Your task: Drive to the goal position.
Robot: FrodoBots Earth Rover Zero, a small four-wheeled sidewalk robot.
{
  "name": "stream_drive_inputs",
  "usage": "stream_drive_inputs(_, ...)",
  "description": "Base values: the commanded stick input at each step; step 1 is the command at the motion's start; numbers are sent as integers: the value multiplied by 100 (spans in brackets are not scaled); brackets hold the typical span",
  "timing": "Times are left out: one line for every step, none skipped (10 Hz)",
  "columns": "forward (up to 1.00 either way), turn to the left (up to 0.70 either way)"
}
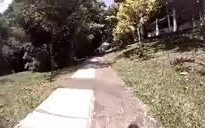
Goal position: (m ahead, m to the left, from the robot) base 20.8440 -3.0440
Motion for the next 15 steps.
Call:
stream_drive_inputs(50, 0)
stream_drive_inputs(50, 0)
stream_drive_inputs(50, 0)
stream_drive_inputs(50, 0)
stream_drive_inputs(50, 0)
stream_drive_inputs(50, 0)
stream_drive_inputs(50, 0)
stream_drive_inputs(50, 0)
stream_drive_inputs(50, 0)
stream_drive_inputs(50, 0)
stream_drive_inputs(50, 0)
stream_drive_inputs(50, 0)
stream_drive_inputs(50, 0)
stream_drive_inputs(50, 0)
stream_drive_inputs(50, 0)
